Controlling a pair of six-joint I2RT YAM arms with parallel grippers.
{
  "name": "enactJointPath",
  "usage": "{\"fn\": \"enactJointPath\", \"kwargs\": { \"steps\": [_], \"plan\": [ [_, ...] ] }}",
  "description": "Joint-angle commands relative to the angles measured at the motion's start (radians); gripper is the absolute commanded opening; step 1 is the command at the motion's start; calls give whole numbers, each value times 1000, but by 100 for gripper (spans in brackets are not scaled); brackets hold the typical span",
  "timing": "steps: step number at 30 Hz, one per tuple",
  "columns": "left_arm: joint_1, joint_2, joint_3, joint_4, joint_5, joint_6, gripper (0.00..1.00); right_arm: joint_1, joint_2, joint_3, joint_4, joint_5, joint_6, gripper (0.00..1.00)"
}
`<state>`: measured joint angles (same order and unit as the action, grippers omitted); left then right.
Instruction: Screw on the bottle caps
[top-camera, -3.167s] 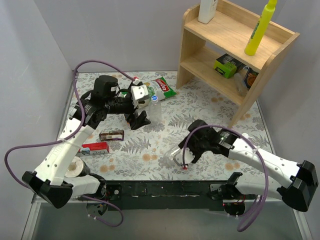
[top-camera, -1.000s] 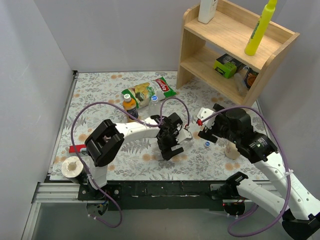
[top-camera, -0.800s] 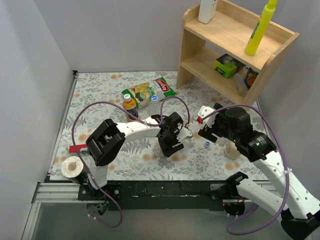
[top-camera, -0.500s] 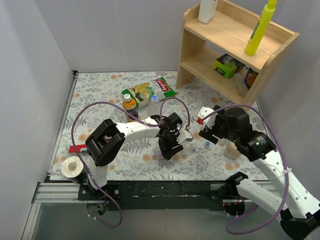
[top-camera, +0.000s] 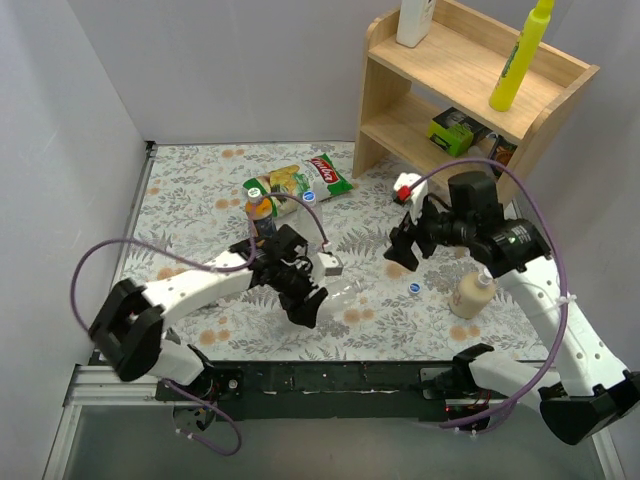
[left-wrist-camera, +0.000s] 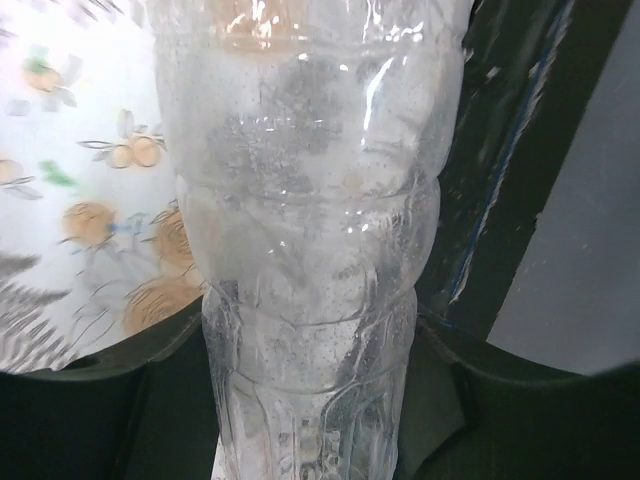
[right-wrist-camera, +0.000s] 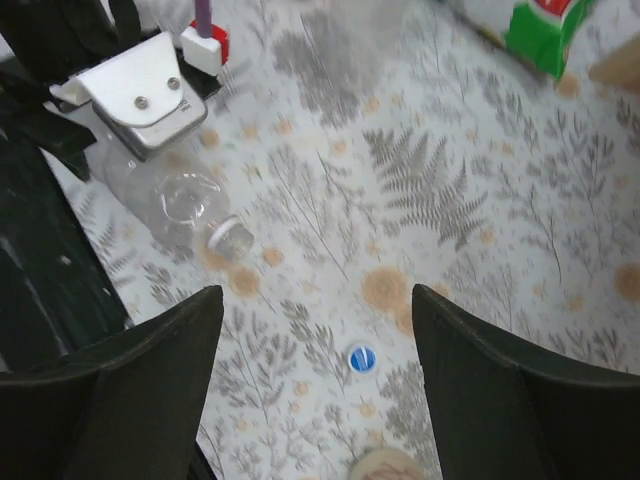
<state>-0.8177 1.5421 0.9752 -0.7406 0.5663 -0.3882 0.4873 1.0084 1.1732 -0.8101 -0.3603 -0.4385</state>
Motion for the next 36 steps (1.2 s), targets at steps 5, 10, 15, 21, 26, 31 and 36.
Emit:
{"fn": "enactJointPath", "kwargs": {
  "steps": [5, 10, 15, 21, 26, 31, 36],
  "plan": [
    [57, -303, 11, 254, 66, -144, 10, -104, 150, 272, 228, -445, 381, 86],
    [115, -266, 152, 254, 69, -144, 7, -174, 202, 250, 419, -514, 616, 85],
    [115, -255, 209, 265, 56, -178, 2, -210, 231, 215, 569, -568, 701, 85],
    [115, -235, 250, 277, 57, -192, 0, -211, 216, 171, 595, -540, 733, 83],
    [115, -215, 275, 293, 44, -202, 0, -211, 217, 140, 591, -536, 765, 82],
    [115, -189, 306, 320, 50, -218, 0, -213, 219, 126, 601, -528, 797, 79],
    [115, -169, 322, 351, 47, -230, 0, -213, 229, 108, 626, -539, 828, 68]
  ]
}}
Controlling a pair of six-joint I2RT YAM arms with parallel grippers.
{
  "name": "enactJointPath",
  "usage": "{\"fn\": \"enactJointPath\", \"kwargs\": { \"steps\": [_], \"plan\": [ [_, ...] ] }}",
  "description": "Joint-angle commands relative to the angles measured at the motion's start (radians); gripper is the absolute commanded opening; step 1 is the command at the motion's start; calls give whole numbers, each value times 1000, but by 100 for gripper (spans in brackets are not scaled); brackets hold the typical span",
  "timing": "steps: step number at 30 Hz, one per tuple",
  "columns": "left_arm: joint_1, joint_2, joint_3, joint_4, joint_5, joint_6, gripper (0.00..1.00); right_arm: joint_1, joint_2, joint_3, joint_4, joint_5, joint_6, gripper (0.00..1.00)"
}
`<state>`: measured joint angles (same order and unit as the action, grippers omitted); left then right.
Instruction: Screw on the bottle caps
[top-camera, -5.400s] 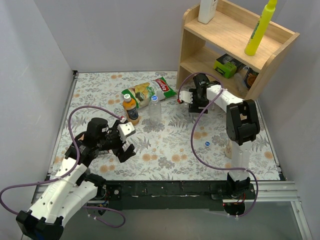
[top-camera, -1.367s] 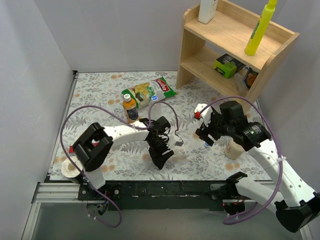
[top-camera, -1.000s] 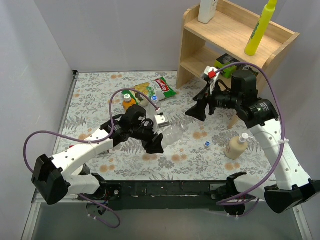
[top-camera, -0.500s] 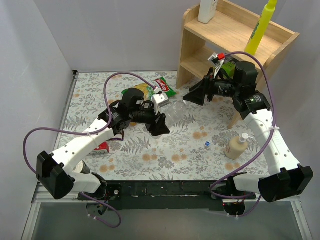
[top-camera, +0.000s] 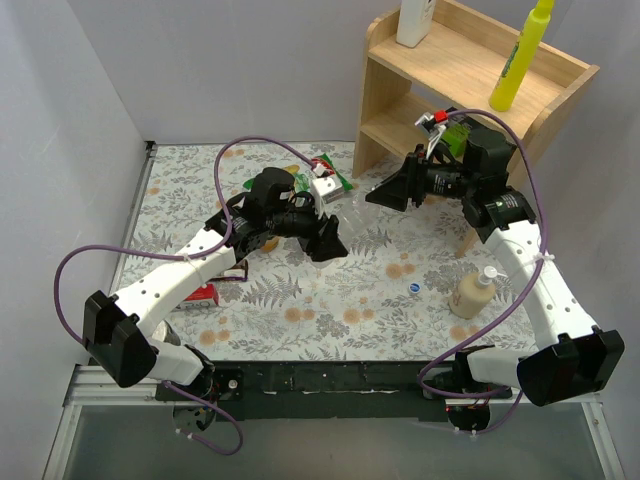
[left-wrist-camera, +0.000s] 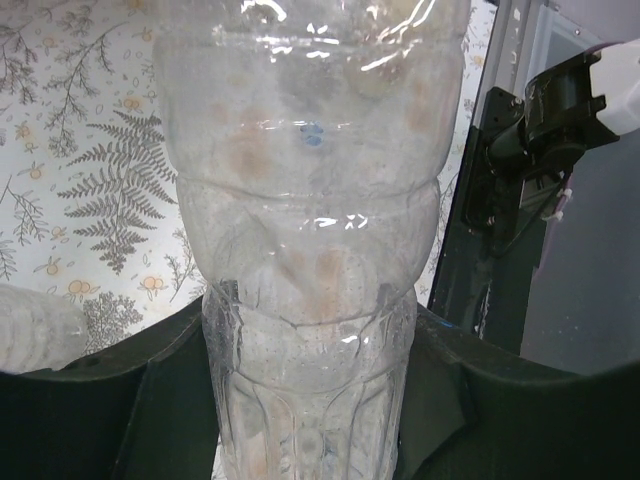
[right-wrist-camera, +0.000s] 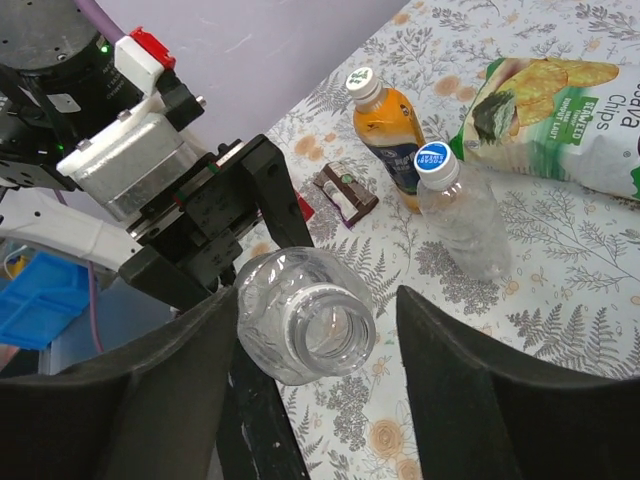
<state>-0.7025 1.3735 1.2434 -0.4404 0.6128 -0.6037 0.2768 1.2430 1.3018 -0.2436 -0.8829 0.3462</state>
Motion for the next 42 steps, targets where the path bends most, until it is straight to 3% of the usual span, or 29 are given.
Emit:
{"fn": "enactJointPath", "kwargs": {
  "steps": [1, 8, 9, 12, 16, 27, 32, 35, 37, 38, 40, 41, 42],
  "plan": [
    [0, 9, 62, 57, -1, -19, 0, -2, -2, -24, 66, -22, 46, 65],
    [0, 35, 62, 75, 53, -18, 2, -4, 19, -38, 176, -71, 66, 26],
    [-2, 38, 62, 74, 67, -1, 23, -4, 22, -35, 191, -83, 53, 21],
    [-38, 39, 50, 66, -28, 57, 64, -2, 44, -9, 210, -123, 34, 3],
    [-66, 56, 33, 89, -154, 55, 81, -2, 44, 4, 213, -133, 31, 1],
    [-66, 98, 21, 83, -122, 51, 72, -4, 30, 11, 204, -136, 13, 1],
    [-66, 93, 13, 83, -94, 56, 62, -2, 22, -4, 201, -136, 13, 1],
    [-66, 95, 13, 88, -71, 68, 51, -2, 21, -15, 198, -146, 8, 1],
    [-61, 95, 13, 88, -62, 70, 41, -1, 18, -18, 199, -159, -7, 10],
    [-58, 91, 13, 85, -56, 70, 39, -2, 15, -15, 187, -157, -18, 26],
    [-39, 76, 2, 78, -45, 70, 36, -16, 7, 13, 138, -154, -80, 42],
    [-16, 65, -7, 77, -39, 73, 34, -27, 3, 42, 113, -163, -94, 56],
    [-3, 55, -27, 68, -29, 91, 33, -56, -5, 63, 107, -172, -105, 90]
  ]
}}
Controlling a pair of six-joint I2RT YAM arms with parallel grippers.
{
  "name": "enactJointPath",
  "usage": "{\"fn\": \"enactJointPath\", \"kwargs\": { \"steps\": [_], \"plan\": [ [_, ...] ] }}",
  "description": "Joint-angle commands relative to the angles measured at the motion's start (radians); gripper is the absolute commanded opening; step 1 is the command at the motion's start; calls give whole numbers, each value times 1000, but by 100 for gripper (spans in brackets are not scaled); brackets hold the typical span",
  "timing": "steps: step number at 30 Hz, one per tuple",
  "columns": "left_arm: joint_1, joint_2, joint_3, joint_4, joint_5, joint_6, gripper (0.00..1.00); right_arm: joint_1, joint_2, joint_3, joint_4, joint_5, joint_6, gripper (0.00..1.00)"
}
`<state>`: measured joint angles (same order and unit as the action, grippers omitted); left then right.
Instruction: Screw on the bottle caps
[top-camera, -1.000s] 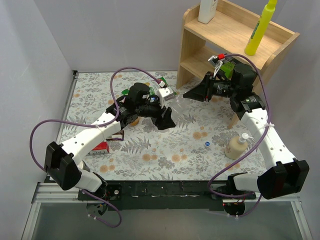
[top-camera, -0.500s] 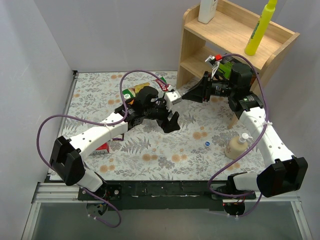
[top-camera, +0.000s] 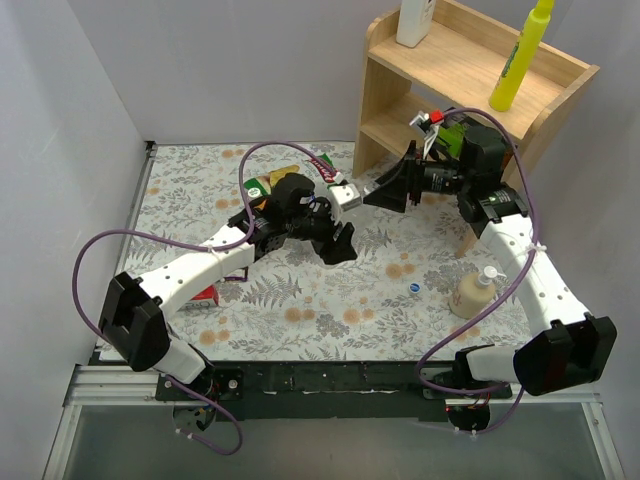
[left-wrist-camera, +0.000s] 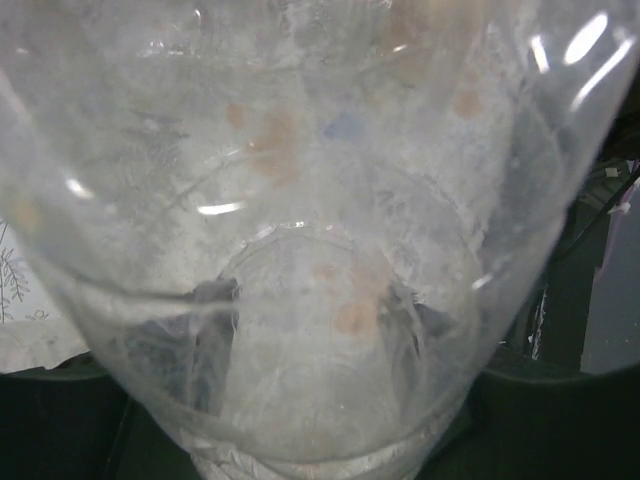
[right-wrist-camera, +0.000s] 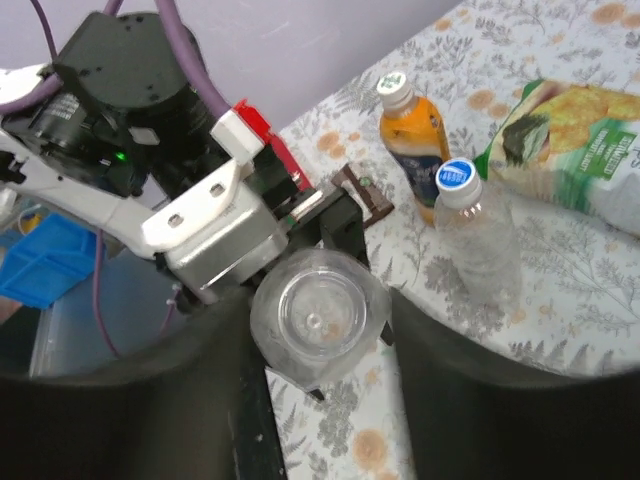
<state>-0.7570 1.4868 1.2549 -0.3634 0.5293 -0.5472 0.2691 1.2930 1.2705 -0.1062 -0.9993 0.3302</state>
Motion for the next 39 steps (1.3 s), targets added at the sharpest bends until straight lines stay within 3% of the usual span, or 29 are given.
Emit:
{"fn": "enactJointPath", "kwargs": {
  "steps": [1, 3, 6, 8, 10, 11, 12, 15, 21, 24, 32, 39],
  "plan": [
    [62, -89, -52, -19, 70, 52, 29, -65, -57, 114, -36, -70, -106, 91],
    [87, -127, -102, -45, 77, 107, 26, -105, -61, 197, -110, -81, -164, 91],
    [102, -218, -162, -69, 98, 145, 1, -108, -84, 250, -313, -59, -431, 91],
    [104, -284, -222, -75, 124, 162, 0, -105, -96, 227, -416, -23, -660, 91],
    [104, -322, -262, -83, 143, 161, 0, -100, -81, 202, -651, 29, -871, 90],
    [104, -356, -270, -83, 149, 153, 0, -94, -72, 191, -734, 59, -1054, 85],
    [104, -373, -276, -83, 147, 147, 0, -79, -46, 166, -844, 135, -1130, 81],
    [128, -422, -278, -118, 147, 154, 0, -59, -3, 115, -937, 294, -1337, 68],
    [179, -462, -272, -198, 184, 191, 0, -38, 23, -112, -889, 572, -1598, 66],
    [200, -473, -293, -201, 201, 172, 0, -30, 35, -204, -859, 639, -1704, 67],
    [271, -496, -325, -181, 248, 107, 0, -19, 37, -375, -727, 676, -1826, 73],
    [295, -494, -344, -166, 268, 84, 0, 27, 81, -402, -659, 676, -1806, 70]
  ]
}}
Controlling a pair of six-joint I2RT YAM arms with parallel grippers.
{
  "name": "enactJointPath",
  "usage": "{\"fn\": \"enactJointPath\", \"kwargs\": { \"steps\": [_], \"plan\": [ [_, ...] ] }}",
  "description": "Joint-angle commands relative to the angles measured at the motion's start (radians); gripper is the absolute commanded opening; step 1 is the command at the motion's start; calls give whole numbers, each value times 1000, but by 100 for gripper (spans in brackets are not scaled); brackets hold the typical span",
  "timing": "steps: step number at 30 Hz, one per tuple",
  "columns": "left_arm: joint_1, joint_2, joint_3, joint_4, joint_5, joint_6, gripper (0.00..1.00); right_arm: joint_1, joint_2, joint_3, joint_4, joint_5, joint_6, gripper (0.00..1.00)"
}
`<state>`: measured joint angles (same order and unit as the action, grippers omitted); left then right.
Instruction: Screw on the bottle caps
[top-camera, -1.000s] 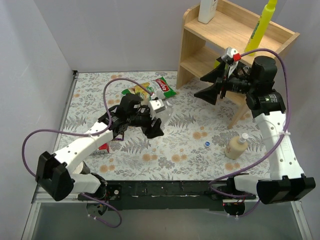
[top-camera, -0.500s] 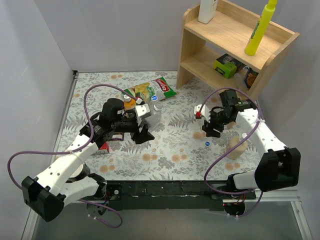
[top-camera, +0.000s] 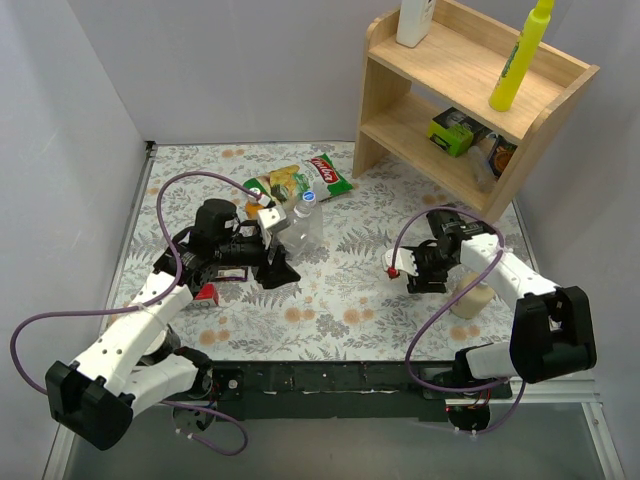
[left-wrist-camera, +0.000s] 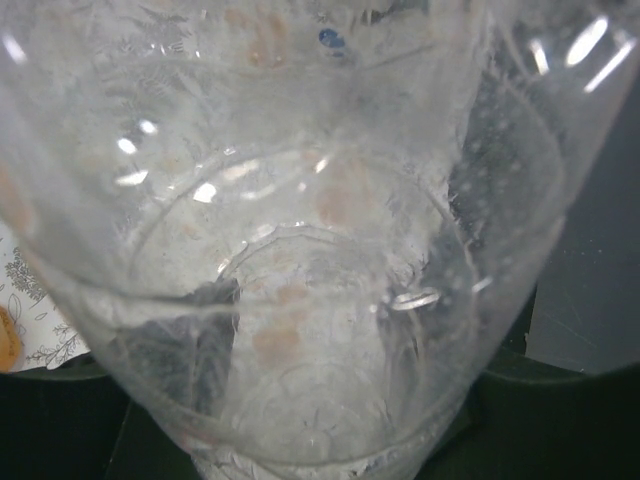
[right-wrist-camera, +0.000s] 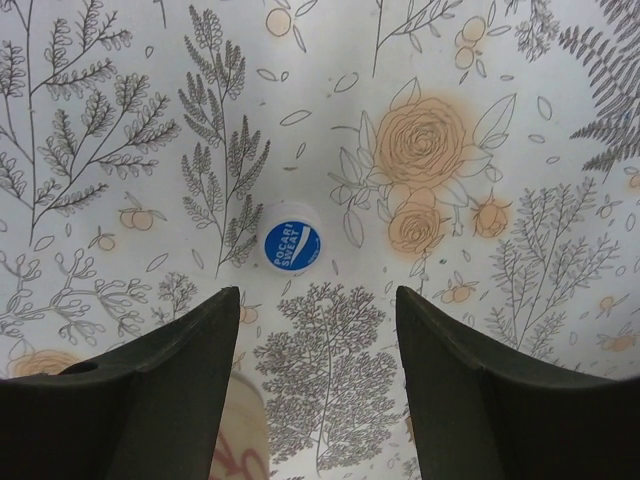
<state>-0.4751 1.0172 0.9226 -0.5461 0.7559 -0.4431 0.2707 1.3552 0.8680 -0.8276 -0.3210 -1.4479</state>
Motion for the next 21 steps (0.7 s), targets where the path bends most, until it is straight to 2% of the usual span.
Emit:
{"fn": "enactJointPath", "kwargs": {
  "steps": [1, 8, 21],
  "plan": [
    [16, -23, -13, 18, 43, -22, 0, 30, 21, -10, 74, -6, -28, 69],
    [29, -12, -11, 25, 42, -34, 0, 94, 50, -60, 91, 8, -55, 64],
    [47, 6, -27, 49, 48, -49, 0, 96, 99, -49, 105, 49, -49, 58]
  ]
}}
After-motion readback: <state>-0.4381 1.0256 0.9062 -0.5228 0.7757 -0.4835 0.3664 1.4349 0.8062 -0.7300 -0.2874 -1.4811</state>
